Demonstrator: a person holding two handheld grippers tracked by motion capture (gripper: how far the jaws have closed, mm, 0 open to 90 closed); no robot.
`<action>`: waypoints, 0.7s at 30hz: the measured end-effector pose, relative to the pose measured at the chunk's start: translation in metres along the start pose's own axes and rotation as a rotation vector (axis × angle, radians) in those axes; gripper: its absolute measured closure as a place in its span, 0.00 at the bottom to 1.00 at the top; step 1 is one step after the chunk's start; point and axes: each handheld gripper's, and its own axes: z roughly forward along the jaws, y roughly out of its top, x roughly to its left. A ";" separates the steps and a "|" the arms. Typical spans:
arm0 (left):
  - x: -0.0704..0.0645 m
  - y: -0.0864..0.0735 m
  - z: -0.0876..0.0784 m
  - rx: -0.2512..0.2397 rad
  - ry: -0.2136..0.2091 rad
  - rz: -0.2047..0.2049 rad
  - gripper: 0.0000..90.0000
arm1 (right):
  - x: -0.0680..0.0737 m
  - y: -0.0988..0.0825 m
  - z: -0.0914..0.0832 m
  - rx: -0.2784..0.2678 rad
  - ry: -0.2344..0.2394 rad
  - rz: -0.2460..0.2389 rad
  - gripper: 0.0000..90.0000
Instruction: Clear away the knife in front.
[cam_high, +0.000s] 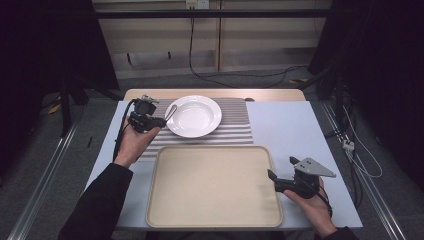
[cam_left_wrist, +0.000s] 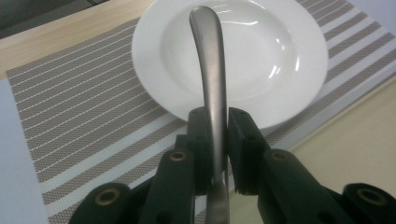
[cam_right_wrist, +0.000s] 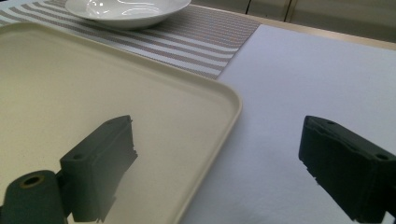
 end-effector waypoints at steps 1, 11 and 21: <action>0.000 0.000 0.000 0.000 0.000 0.000 0.89 | 0.000 0.000 0.000 0.000 0.001 -0.001 0.12; -0.024 -0.006 -0.008 0.005 -0.025 0.034 0.89 | 0.001 0.000 -0.001 0.000 0.001 -0.003 0.12; -0.039 -0.018 -0.017 0.011 -0.017 0.039 0.89 | 0.002 0.000 -0.001 -0.001 0.002 -0.006 0.12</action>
